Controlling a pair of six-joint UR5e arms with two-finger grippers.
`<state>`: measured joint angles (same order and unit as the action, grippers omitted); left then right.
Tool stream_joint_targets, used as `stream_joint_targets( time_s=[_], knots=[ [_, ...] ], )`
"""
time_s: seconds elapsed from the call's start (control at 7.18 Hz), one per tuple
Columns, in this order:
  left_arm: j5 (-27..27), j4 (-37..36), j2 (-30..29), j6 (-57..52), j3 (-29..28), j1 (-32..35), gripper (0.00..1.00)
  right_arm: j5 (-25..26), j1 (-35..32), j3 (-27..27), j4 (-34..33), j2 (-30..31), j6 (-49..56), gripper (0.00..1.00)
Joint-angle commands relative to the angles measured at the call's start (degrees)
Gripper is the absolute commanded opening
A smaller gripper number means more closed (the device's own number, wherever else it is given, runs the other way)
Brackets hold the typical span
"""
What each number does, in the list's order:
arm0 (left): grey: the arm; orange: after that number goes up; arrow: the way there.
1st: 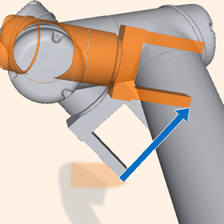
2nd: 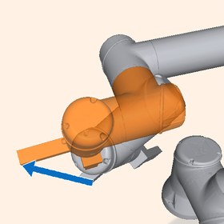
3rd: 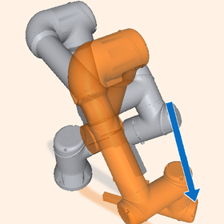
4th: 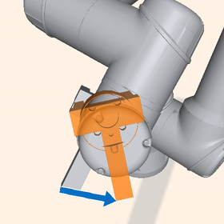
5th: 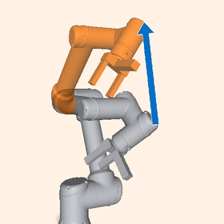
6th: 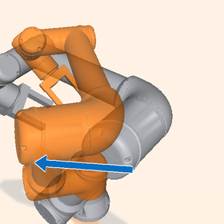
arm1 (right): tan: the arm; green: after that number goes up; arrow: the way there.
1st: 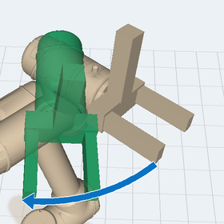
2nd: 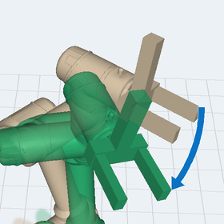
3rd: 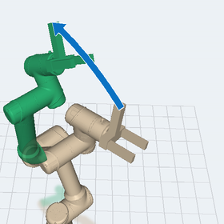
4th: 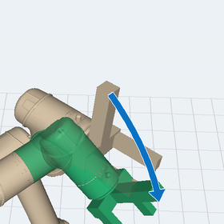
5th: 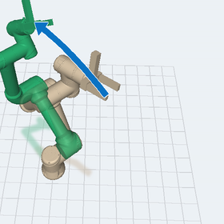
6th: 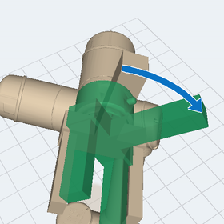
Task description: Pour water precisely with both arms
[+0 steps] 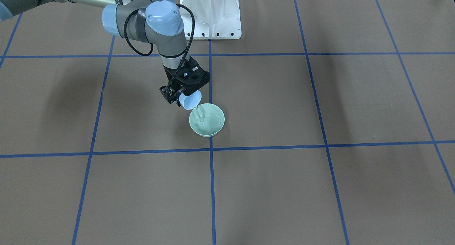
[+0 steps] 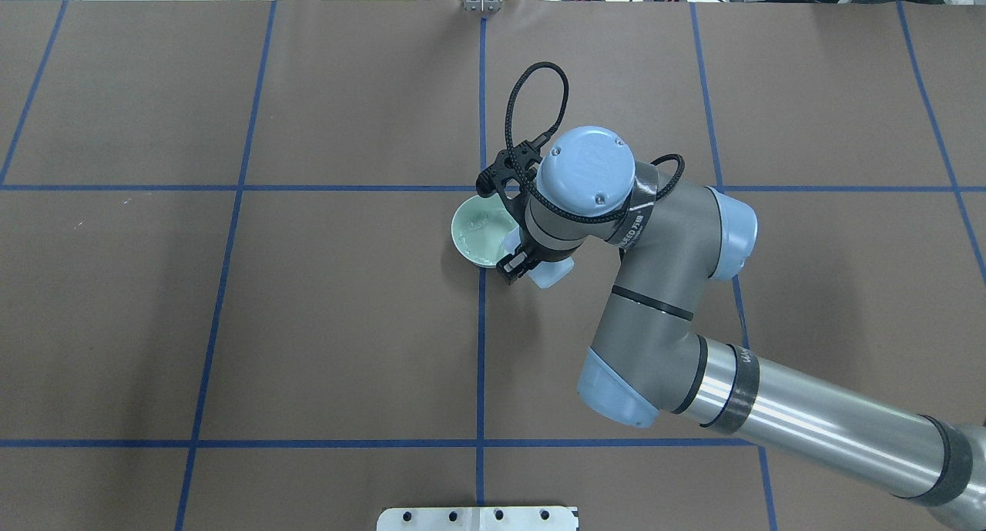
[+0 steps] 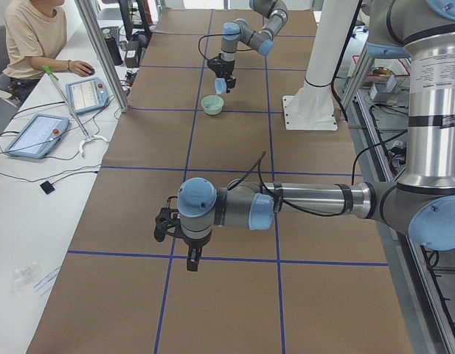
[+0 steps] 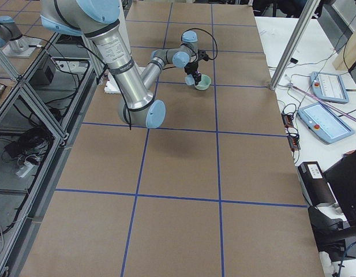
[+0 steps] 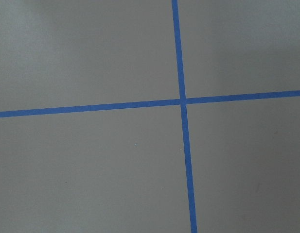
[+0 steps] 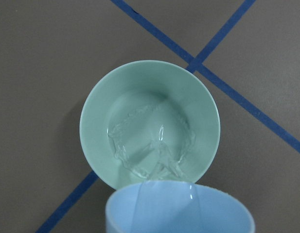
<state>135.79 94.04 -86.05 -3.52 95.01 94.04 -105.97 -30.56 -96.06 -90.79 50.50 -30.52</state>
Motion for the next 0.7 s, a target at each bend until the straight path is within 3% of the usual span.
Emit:
stream_joint_targets(
  time_s=[0.0, 0.56],
  knots=[
    [0.00, 0.00, 0.00, 0.00, 0.00, 0.00, 1.00, -3.09, -1.60, 0.35, -7.62, -3.55, -0.16, 0.00],
    [0.00, 0.09, -0.09, 0.00, -0.88, 0.00, 1.00, -6.08, -2.75, 1.22, -14.12, -6.45, -0.16, 0.00]
  ],
)
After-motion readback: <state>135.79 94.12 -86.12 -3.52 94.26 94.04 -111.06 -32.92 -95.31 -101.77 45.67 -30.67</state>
